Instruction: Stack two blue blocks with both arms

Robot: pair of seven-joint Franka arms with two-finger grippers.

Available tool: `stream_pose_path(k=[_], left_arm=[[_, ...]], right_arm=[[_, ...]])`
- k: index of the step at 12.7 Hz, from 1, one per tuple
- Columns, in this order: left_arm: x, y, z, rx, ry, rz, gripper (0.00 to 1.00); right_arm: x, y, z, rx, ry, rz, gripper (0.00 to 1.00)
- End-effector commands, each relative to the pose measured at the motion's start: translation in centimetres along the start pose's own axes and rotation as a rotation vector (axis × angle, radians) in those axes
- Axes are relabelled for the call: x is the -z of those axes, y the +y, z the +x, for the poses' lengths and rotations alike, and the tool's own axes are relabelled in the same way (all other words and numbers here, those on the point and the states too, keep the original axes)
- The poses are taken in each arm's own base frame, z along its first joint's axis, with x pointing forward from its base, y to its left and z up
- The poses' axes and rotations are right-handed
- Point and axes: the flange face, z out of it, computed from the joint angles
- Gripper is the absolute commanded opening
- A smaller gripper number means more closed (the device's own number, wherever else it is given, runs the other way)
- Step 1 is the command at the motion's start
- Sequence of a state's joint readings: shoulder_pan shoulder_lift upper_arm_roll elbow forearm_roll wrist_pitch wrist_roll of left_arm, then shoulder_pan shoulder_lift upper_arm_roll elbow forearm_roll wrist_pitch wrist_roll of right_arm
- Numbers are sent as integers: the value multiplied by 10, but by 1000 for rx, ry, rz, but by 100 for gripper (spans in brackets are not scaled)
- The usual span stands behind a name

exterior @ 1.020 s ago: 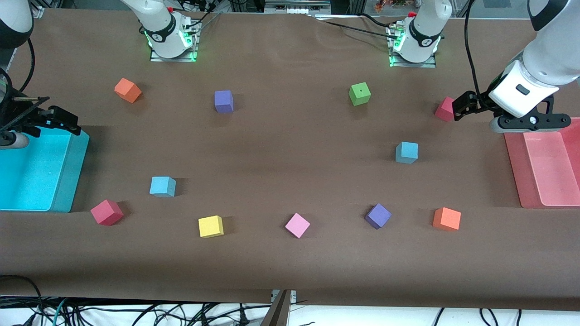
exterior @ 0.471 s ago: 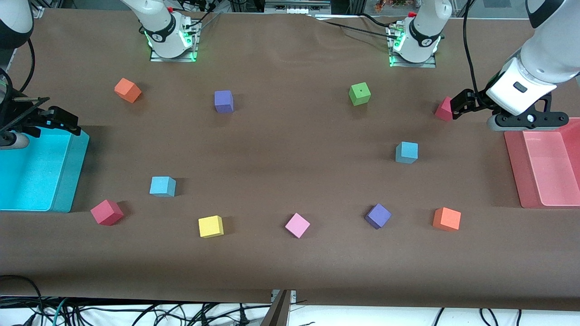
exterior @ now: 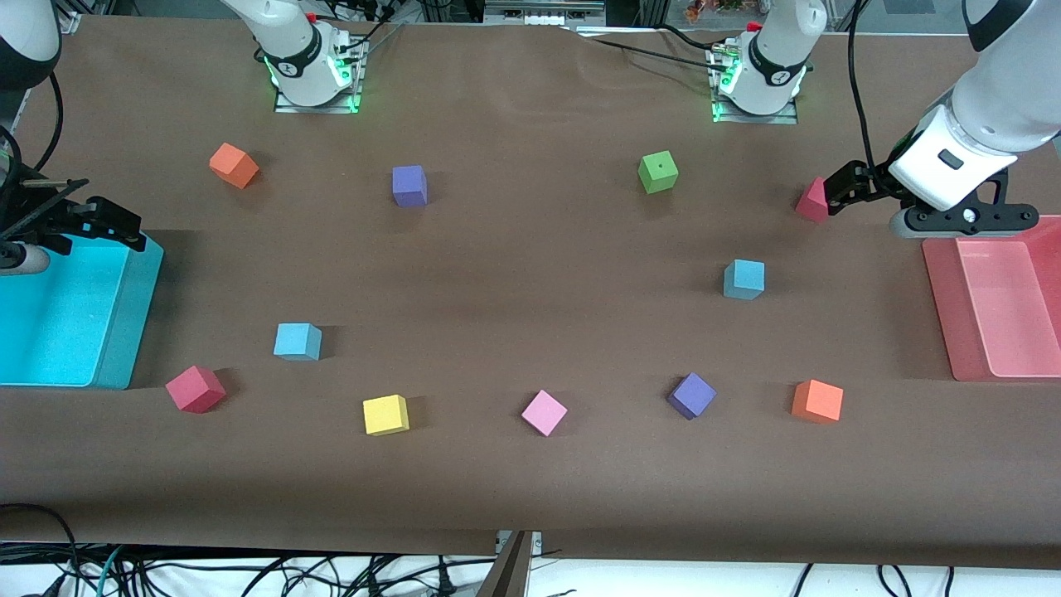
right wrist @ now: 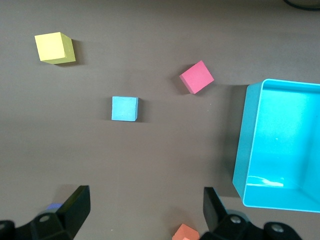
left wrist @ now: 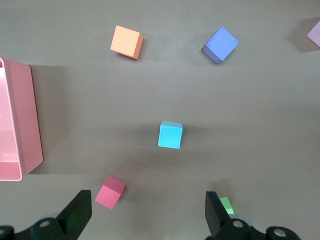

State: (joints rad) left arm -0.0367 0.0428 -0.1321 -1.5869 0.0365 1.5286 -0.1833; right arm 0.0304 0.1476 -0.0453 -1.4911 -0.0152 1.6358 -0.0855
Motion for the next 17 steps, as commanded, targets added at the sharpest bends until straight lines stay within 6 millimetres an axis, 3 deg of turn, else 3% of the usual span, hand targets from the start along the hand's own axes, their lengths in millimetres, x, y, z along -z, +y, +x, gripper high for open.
stream_pose_path(k=[1,9,14,15,17], left_arm=[[8,0,-5,-25,3,15,100],[7,0,-9,-25,-28,18,100],[9,1,-9,-28,-25,16,100],[9,9,-11,-37,-24,17,100],[9,12,-11,-43,-24,19,100]], right_arm=[[2,2,1,5,8,-13,100],[-11,0,8,6,-4,-11,100],[-56,-1,32,11,-19,-6,100],[-63,-3,36,15,-5,-6,100],[-87,-32,49,48,-16,-6,100]])
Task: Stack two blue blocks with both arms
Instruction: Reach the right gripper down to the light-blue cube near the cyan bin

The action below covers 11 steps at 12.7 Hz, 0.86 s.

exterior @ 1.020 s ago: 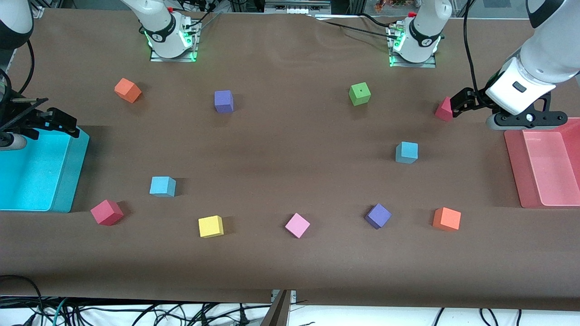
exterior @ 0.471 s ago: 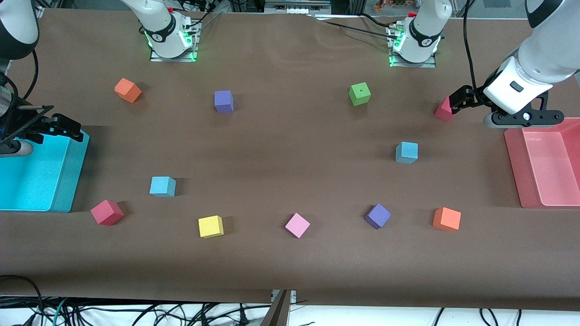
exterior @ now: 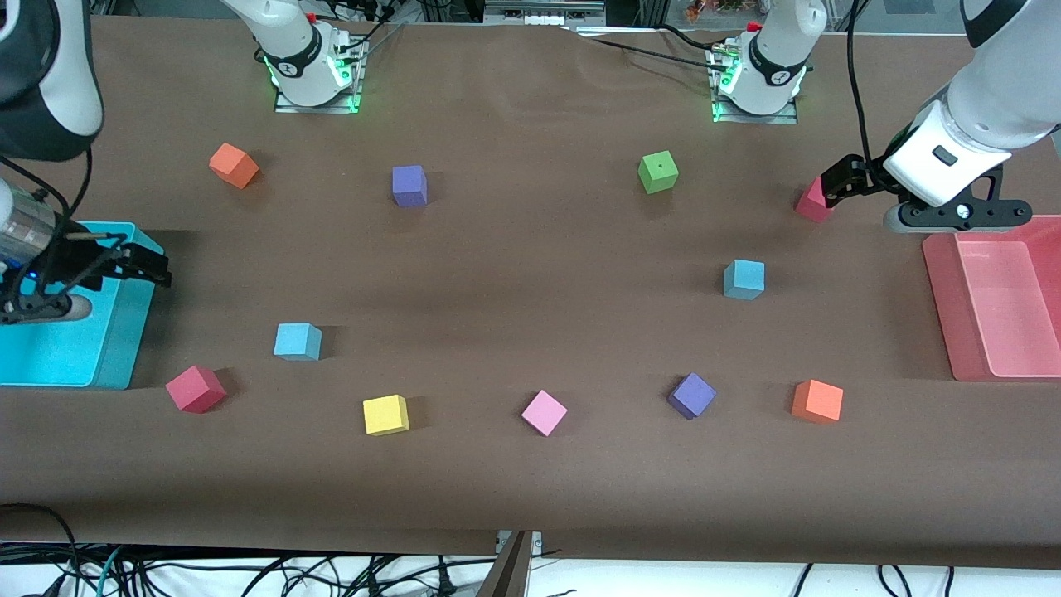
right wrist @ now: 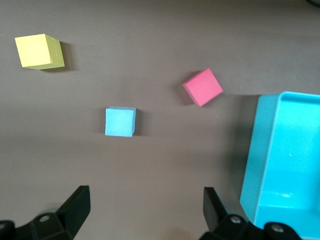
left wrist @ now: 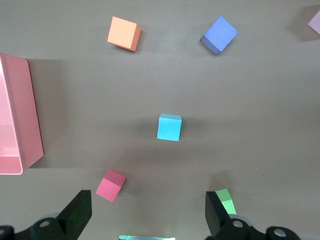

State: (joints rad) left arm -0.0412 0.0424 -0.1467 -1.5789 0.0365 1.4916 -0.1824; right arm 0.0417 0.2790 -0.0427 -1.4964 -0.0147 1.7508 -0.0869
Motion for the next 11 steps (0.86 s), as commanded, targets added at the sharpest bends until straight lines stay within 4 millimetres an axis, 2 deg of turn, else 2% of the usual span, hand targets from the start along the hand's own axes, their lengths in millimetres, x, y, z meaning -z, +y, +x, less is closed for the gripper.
stream_pose_path(k=[1,6,7,11], left_arm=[[8,2,-6,-23,2,13,100],[7,-4,-5,-17,-6,13,100],[7,-5,-5,-16,-7,13,100],[7,-4,-5,-19,-6,13,100]], right_arm=[[-29,-35,16,43,-3,-3,100],[-141,-63,54,7,-27,11,100],[-162,-63,58,2,-33,18,100],[-223,-66,64,9,-62,20,100]])
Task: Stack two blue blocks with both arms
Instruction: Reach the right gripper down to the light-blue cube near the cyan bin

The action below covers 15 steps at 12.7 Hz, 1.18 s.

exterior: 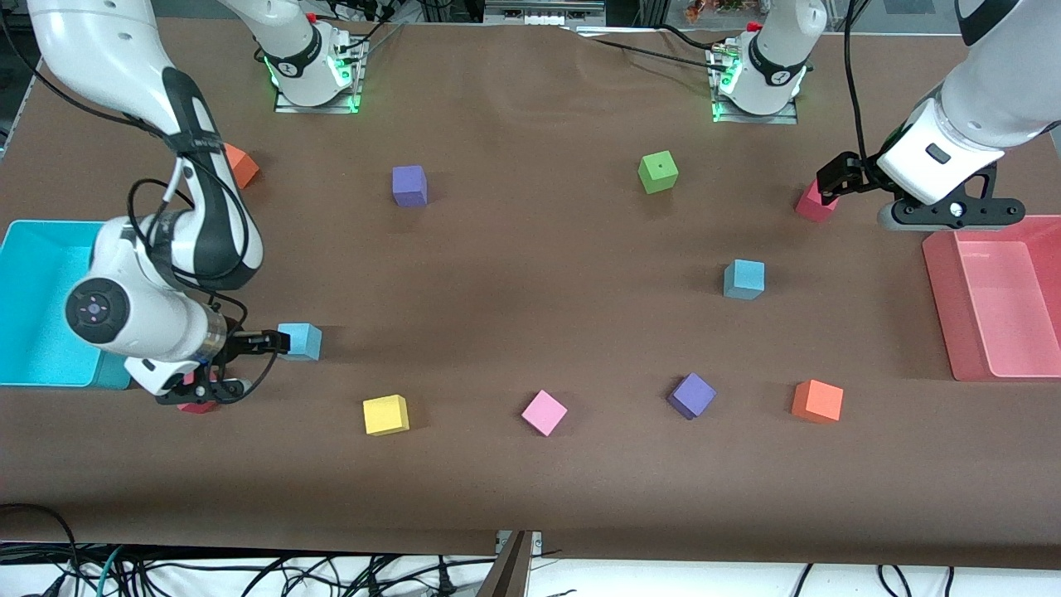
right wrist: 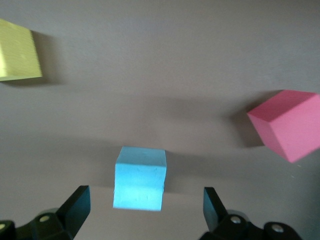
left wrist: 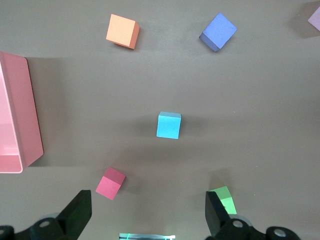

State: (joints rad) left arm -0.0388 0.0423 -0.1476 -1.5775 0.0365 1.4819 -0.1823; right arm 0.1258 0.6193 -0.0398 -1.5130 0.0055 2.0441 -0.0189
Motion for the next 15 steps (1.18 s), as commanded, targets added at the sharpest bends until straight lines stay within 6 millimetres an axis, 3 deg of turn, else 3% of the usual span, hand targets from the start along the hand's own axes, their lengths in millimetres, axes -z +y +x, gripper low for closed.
stream_pose_path(k=[1,6,12,13,14,15], left_arm=[[8,-3,-5,-15,3,12,100],[7,-3,-5,-11,2,12,100],[7,-1,-5,-9,2,11,100],[7,0,-5,-11,2,11,100],[7,0,-5,-11,2,11,100],[7,0,-5,-11,2,11,100]], right_arm=[[-20,-1,3,-12,-5,16,100],[-62,-8,-7,-6,-36,13,100],[-75,-13,-13,-8,-49,14,99],[-80,-12,-13,-9,-57,14,88],[-82,-12,-15,-11,-68,14,64],[-83,-12,-15,-11,-71,14,46]])
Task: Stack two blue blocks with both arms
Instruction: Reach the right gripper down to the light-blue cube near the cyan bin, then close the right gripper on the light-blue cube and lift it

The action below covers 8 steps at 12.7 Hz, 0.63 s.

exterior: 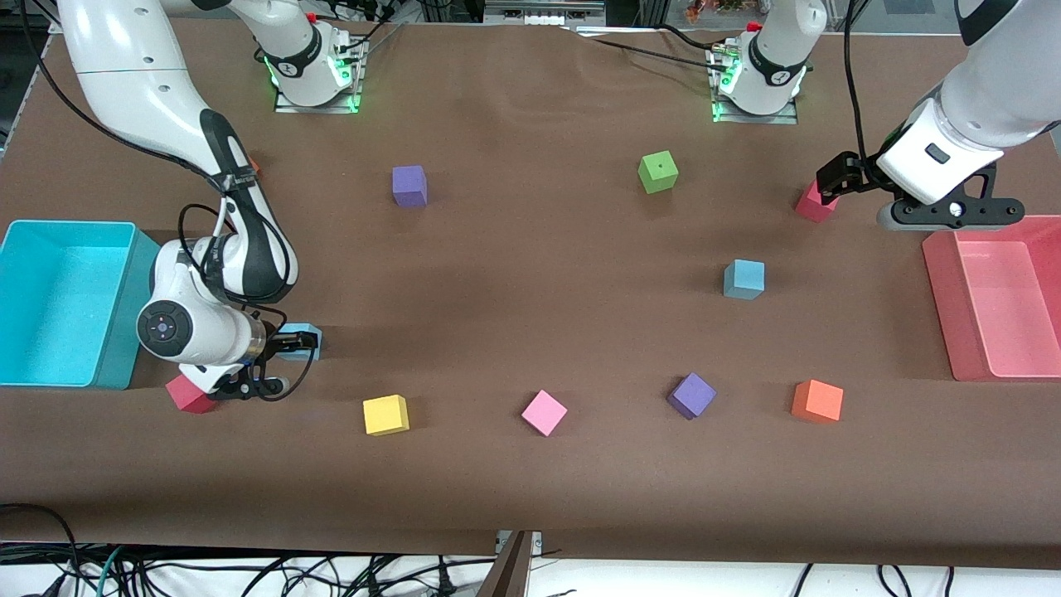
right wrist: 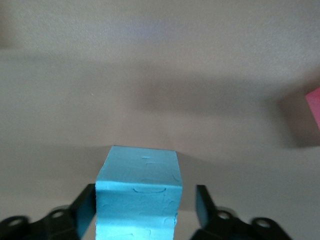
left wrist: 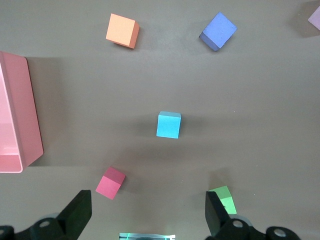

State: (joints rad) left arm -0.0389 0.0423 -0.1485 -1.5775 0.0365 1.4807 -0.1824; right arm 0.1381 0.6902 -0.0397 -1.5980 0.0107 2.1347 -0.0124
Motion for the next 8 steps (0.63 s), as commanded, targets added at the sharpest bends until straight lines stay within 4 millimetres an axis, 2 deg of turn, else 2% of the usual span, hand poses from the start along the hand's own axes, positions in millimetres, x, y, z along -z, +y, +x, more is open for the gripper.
stream_pose_path(k=[1,2,4,6,8], left_arm=[[7,0,-5,-13,3,12,100],[7,0,-5,-13,3,12,100],[7,0,-5,-13,4,14,100],[7,-2,-5,-11,3,13,100],[7,-2,-5,-10,3,13,100]], right_arm=[[-4,-3,-3,-12,-9,13,35],[-4,-5,-3,-8,-9,14,30],[9,-18,0,-1,12,21,31],[39,-55,7,-59,18,58,32],[63,-116,7,-76,23,63,32]])
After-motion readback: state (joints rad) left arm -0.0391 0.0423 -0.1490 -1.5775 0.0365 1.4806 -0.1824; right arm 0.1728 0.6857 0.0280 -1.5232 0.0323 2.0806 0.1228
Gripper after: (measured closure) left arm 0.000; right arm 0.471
